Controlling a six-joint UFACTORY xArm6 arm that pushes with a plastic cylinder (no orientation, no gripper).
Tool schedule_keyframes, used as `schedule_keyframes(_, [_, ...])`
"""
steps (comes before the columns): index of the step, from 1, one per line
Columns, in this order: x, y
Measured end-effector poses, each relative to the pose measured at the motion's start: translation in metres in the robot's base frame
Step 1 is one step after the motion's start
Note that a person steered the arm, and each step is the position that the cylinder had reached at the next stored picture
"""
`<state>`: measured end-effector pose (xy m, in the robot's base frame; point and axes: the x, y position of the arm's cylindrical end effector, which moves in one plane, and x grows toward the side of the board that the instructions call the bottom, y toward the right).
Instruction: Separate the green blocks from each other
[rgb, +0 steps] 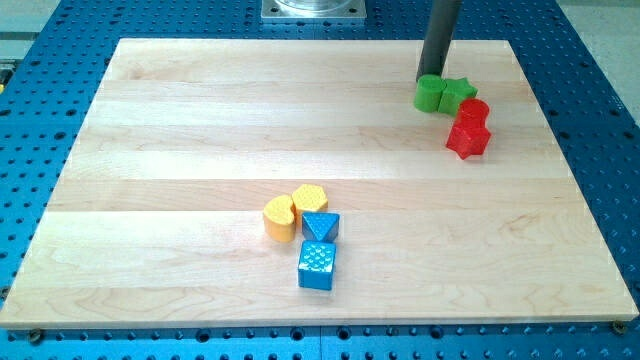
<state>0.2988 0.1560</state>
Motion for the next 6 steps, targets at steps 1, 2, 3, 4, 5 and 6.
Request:
schedule_keyframes(1, [-0.006, 0.000])
schedule_keyframes(2, [-0.010, 0.010])
schedule_keyframes(3, [0.040, 0.021])
schedule_keyframes(4, [0.072, 0.008])
schedule_keyframes(5, [0.032, 0.026])
schedule_keyframes(6, [0.035, 0.086])
